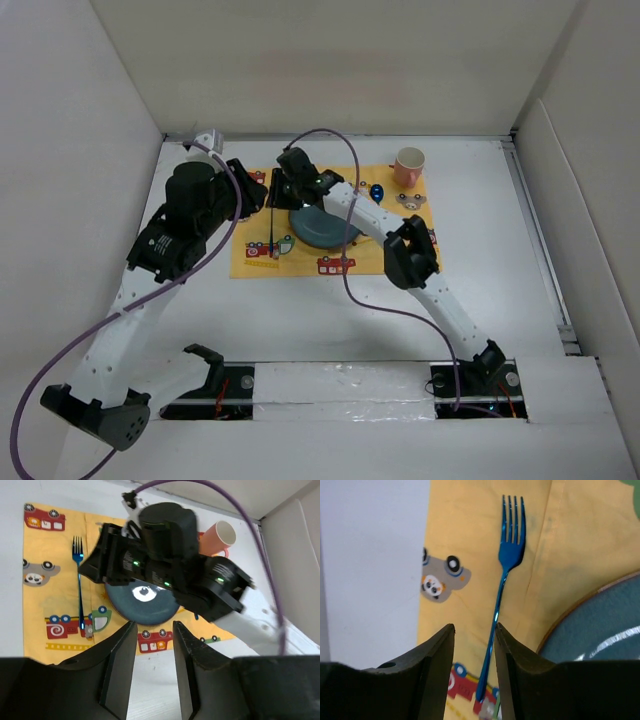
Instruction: Set the dinner table for one person
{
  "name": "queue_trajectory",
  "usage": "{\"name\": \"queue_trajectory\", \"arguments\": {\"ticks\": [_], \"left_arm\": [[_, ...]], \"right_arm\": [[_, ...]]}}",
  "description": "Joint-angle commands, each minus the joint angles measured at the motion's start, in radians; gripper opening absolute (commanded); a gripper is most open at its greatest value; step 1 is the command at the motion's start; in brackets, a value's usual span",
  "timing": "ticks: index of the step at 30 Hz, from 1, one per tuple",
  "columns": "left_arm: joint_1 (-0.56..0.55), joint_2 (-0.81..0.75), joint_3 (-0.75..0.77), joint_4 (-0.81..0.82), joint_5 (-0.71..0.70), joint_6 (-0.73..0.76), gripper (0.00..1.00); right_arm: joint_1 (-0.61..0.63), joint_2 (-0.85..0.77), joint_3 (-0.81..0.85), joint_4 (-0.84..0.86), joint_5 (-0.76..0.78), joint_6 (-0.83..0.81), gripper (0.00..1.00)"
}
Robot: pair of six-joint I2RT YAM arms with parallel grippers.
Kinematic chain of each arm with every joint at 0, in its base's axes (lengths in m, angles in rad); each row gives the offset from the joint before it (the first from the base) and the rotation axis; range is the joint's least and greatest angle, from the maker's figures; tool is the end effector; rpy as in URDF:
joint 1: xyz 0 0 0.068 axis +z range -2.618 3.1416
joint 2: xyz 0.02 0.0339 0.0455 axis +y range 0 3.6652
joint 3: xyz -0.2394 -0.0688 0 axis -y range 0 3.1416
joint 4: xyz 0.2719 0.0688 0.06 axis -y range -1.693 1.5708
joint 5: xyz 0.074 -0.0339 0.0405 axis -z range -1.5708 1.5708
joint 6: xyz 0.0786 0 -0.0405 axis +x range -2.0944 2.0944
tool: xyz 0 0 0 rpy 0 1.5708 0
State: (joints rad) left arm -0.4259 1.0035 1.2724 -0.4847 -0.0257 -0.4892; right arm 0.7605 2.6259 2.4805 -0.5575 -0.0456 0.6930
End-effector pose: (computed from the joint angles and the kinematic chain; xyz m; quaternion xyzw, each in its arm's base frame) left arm 0.2618 -0.1166 0.4128 -0.0327 0.7784 -0.2679 0.5667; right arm 0.4484 0.4316 0.1529 -0.0402 0.9062 0.2948 0.3004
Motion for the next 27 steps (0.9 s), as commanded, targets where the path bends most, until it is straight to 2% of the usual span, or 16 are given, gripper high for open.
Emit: {"name": "queue_trajectory", "arguments": {"ticks": [1, 3, 4, 5, 6, 9, 10, 12, 14, 15, 16, 17, 18, 21, 23, 27], "left_arm": [[-0.005, 0.015, 0.097, 0.035, -0.042, 0.031, 0.32], [-0.005, 0.03, 0.125, 0.035, -0.068, 0.04, 0.37], [-0.005, 0.043, 0.154, 0.038, -0.085, 0.044, 0.42], [-0.005, 0.047, 0.165, 0.043, -0.085, 0.047, 0.46], [-0.005, 0.052, 0.179, 0.047, -0.089, 0.055, 0.51], [-0.005, 0.076, 0.232, 0.061, -0.105, 0.077, 0.65], [-0.005, 0.087, 0.261, 0.064, -0.109, 0.083, 0.68], [-0.005, 0.095, 0.289, 0.063, -0.131, 0.09, 0.8], [0.004, 0.093, 0.33, 0.052, -0.161, 0.096, 0.91], [0.004, 0.089, 0.343, 0.046, -0.205, 0.1, 0.93], [0.004, 0.077, 0.357, 0.038, -0.238, 0.097, 0.96], [0.004, 0.064, 0.36, 0.026, -0.272, 0.094, 0.96], [0.004, 0.054, 0.355, 0.023, -0.325, 0.09, 0.97], [0.004, -0.023, 0.276, 0.024, -0.405, 0.069, 0.99], [0.004, -0.106, 0.126, 0.037, -0.416, 0.038, 0.99], [0.004, -0.121, 0.079, 0.031, -0.418, 0.028, 0.99]], "right_arm": [[-0.01, -0.293, -0.063, 0.111, -0.023, -0.041, 0.43], [-0.021, -0.393, -0.186, 0.16, -0.048, -0.078, 0.39], [-0.03, -0.502, -0.284, 0.188, -0.066, -0.117, 0.25], [-0.03, -0.561, -0.285, 0.188, -0.069, -0.134, 0.25], [-0.03, -0.62, -0.34, 0.198, -0.068, -0.153, 0.0], [-0.073, -0.898, -0.596, 0.247, -0.054, -0.213, 0.0], [-0.104, -0.979, -0.743, 0.267, -0.05, -0.222, 0.0], [-0.147, -1.228, -0.881, 0.341, -0.046, -0.248, 0.0], [-0.211, -1.472, -1.054, 0.381, 0.039, -0.253, 0.09], [-0.239, -1.544, -1.098, 0.378, 0.114, -0.251, 0.22], [-0.263, -1.608, -1.13, 0.367, 0.177, -0.244, 0.29], [-0.315, -1.662, -1.173, 0.304, 0.346, -0.21, 0.36], [-0.343, -1.737, -1.183, 0.259, 0.413, -0.192, 0.47], [-0.476, -1.787, -1.216, 0.154, 0.517, -0.188, 0.62], [-0.589, -1.778, -1.252, 0.107, 0.457, -0.179, 0.68], [-0.59, -1.778, -1.319, 0.131, 0.477, -0.167, 0.7]]}}
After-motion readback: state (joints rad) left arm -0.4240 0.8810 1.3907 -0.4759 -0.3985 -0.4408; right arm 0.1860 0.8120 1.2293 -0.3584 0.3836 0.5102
